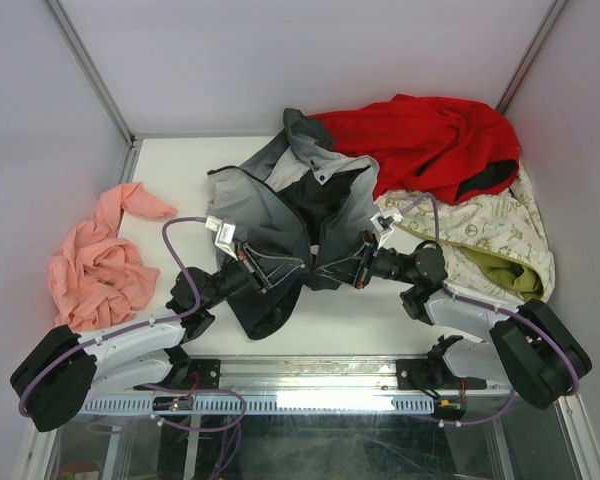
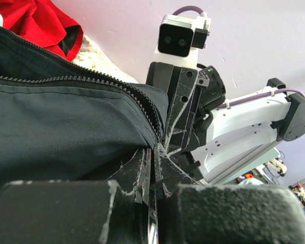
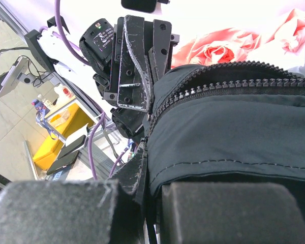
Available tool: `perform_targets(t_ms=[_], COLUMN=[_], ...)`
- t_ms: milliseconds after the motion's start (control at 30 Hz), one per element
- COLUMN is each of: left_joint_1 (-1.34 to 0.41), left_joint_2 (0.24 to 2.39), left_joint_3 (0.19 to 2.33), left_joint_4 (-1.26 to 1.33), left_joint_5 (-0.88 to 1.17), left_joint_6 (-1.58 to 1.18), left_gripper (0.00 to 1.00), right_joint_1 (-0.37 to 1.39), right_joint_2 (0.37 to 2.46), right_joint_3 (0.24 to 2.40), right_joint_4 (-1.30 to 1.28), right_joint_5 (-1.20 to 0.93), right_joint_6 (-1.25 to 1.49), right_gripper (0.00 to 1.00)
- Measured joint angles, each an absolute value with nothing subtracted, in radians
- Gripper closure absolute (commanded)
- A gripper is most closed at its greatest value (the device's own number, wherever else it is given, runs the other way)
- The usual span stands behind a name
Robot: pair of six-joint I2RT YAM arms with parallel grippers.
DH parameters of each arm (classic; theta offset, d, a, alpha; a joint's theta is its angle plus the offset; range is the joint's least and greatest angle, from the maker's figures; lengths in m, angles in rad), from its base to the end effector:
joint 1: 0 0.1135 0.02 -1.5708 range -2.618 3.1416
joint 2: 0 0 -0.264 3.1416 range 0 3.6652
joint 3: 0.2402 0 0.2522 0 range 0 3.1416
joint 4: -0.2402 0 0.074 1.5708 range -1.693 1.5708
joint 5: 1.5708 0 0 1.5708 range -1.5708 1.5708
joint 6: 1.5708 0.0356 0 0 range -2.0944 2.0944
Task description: Zip up the jacket
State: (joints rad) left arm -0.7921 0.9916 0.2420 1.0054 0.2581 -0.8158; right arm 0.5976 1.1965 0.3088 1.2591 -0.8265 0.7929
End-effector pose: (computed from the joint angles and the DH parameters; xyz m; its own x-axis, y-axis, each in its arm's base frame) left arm 0.1344 -0.1492 0.2389 -0.5058 -0.4900 -0.7100 0.7199 0.2137 -0.6603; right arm 0.1639 0.1432 0.2427 -0.4647 0.2675 -0.8441 -0.8789 -0.0231 0.4765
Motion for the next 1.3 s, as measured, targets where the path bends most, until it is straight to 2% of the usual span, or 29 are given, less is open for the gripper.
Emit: perform_targets(t_ms=[400, 733, 1300], left_joint_1=[-0.835, -0.846, -0.844], left_joint_2=[0.966, 0.951, 0.922], left_joint_3=[0.242, 0.213, 0.212], left_joint_4=[0.963, 0.937, 0.887], left_joint_5=[0.185, 0.084, 0.11], left_joint_6=[-0.803, -0.849, -0.868], left_gripper=[1.0, 1.0, 1.0], right_joint_1=[0.607, 0.613, 0.618], right_joint_2=[1.196, 1.212, 1.256], right_joint_3=[0.329, 0.329, 0.338], right_joint_4=[1.169, 1.261, 1.293], right_joint_5=[-0.783, -0.784, -0.771], right_joint_6=[0.792, 0.83, 0.828], right_gripper=[1.0, 1.0, 1.0])
